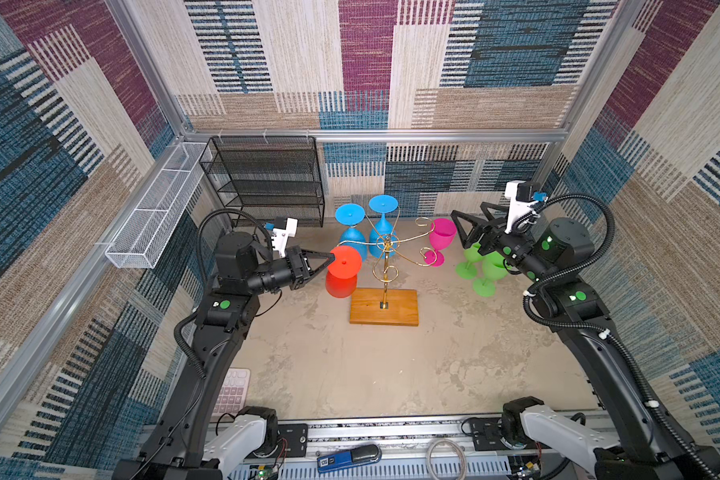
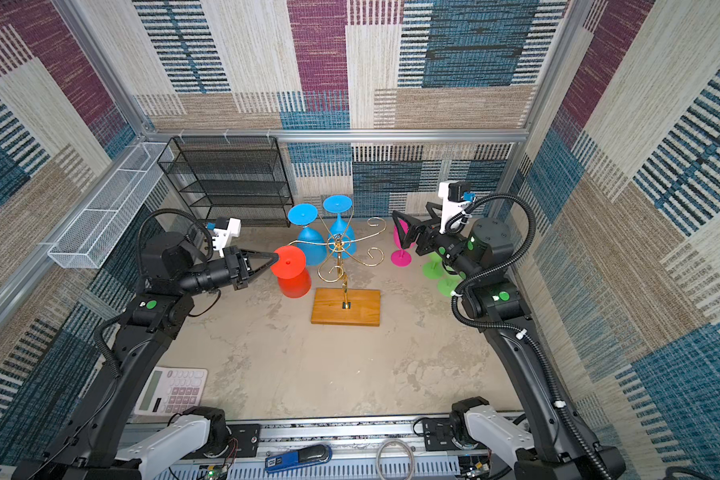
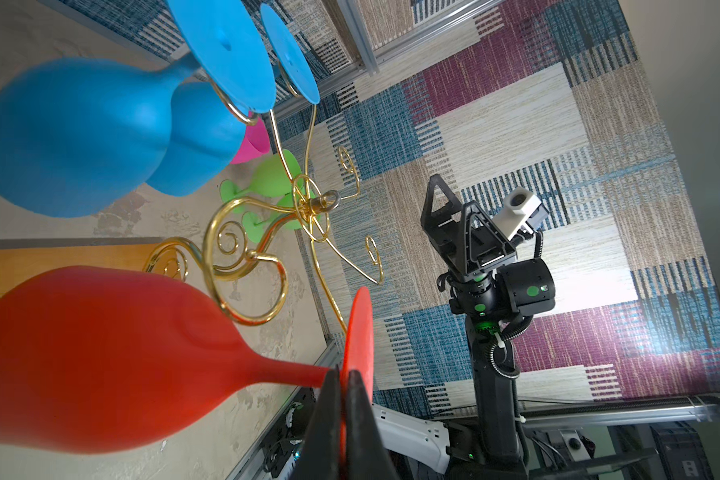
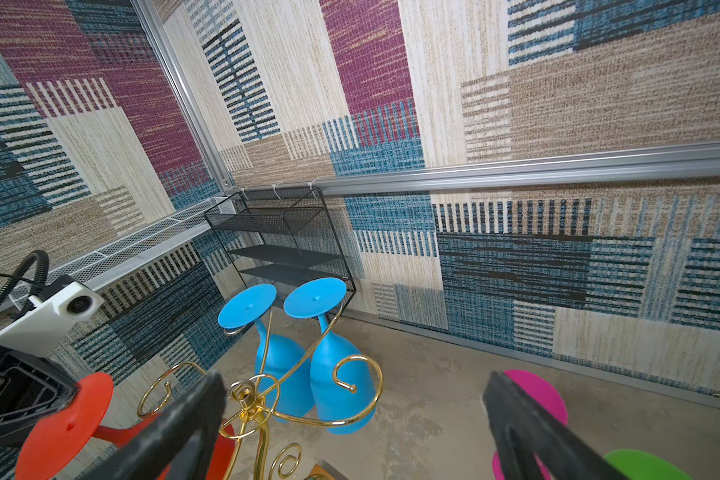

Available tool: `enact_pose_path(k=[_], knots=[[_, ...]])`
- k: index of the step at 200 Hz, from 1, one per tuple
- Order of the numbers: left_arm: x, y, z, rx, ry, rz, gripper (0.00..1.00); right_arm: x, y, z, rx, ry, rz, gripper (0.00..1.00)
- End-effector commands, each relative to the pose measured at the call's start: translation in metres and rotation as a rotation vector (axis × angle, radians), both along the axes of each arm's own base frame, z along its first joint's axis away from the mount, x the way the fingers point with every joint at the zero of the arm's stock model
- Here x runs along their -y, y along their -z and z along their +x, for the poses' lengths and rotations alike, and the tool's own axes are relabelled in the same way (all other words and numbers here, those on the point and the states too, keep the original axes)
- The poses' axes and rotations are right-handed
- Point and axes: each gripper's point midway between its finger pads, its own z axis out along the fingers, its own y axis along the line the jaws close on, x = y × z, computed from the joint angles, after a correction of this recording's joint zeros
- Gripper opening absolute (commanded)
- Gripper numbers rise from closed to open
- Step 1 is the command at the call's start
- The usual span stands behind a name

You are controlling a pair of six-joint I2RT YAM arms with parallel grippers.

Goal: Take the wine glass off the wine glass rack
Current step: 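Lift the red glass off the rack and swing it up with the left gripper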

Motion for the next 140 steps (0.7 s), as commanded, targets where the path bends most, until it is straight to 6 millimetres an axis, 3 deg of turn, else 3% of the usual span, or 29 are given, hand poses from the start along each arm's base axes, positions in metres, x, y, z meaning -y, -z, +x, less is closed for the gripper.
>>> enact_pose_path(k=[1,29,55,105,140], knots=[[-0.008,0.003,-0.012,-0.001,0.021,0.003,0.0,0.003,-0.01,-0.002,0.032,0.017,-0.014,0.99],[-0.022,0.002,-0.024,0.001,0.003,0.012,0.0,0.003,-0.011,-0.003,0.037,0.016,-0.019,0.99],[-0.048,-0.014,-0.025,0.048,-0.076,0.028,0.0,0.001,-0.011,-0.002,0.042,0.007,-0.036,0.99],[-0.09,-0.085,-0.003,0.195,-0.195,-0.111,0.0,-0.006,-0.016,0.002,0.074,-0.027,-0.112,0.99],[-0.113,-0.157,0.011,0.339,-0.196,-0.248,0.0,-0.02,-0.028,-0.002,0.153,-0.091,-0.129,0.99]])
